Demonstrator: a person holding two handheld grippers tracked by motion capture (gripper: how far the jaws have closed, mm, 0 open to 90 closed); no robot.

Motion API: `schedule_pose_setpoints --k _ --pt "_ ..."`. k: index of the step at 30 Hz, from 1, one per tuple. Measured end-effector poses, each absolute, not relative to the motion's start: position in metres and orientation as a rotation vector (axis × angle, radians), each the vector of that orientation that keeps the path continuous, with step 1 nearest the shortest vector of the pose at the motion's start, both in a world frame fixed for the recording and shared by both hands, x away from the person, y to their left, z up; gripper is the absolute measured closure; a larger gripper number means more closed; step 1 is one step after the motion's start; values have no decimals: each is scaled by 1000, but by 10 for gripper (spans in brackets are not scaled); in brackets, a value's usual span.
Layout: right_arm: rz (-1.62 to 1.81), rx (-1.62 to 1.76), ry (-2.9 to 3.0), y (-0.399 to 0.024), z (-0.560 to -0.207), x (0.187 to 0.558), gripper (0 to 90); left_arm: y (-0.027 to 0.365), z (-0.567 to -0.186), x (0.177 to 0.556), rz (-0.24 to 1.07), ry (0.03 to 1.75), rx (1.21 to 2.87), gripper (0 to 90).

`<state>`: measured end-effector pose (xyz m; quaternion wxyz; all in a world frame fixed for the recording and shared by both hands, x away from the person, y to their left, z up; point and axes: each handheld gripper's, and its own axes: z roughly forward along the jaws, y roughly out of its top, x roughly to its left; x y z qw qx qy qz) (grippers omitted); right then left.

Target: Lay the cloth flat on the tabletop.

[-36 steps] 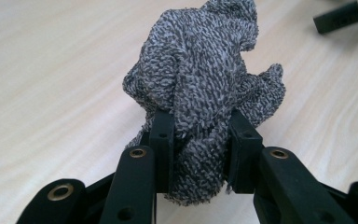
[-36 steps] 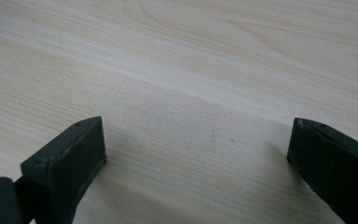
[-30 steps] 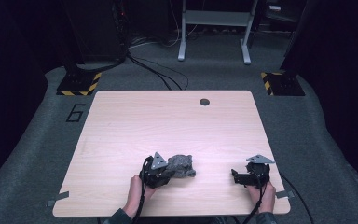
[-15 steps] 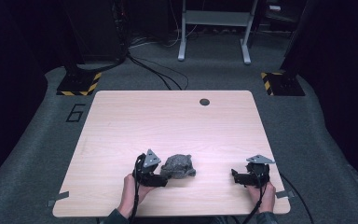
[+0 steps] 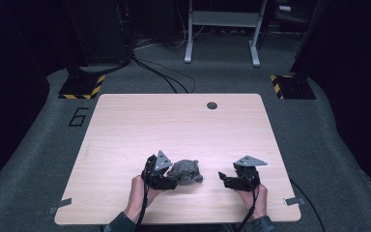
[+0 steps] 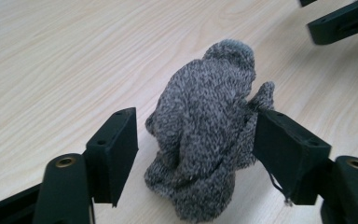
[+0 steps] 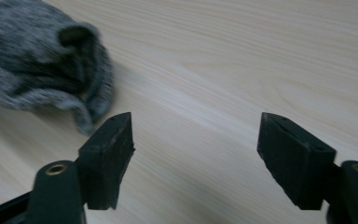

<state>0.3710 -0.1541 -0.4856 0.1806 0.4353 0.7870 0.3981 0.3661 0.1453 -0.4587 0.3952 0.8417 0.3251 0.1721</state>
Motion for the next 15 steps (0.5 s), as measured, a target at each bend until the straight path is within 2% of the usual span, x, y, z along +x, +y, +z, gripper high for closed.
schedule_pose_setpoints --k 7,13,15 --pt "1153 1121 2349 -115 -481 381 494 143 -461 376 398 795 2184 502" --pt "1130 1101 2430 -92 -490 393 561 143 -467 383 353 808 2194 621" --pt "1102 1117 2459 -86 -494 398 575 144 -468 385 344 809 2193 688"
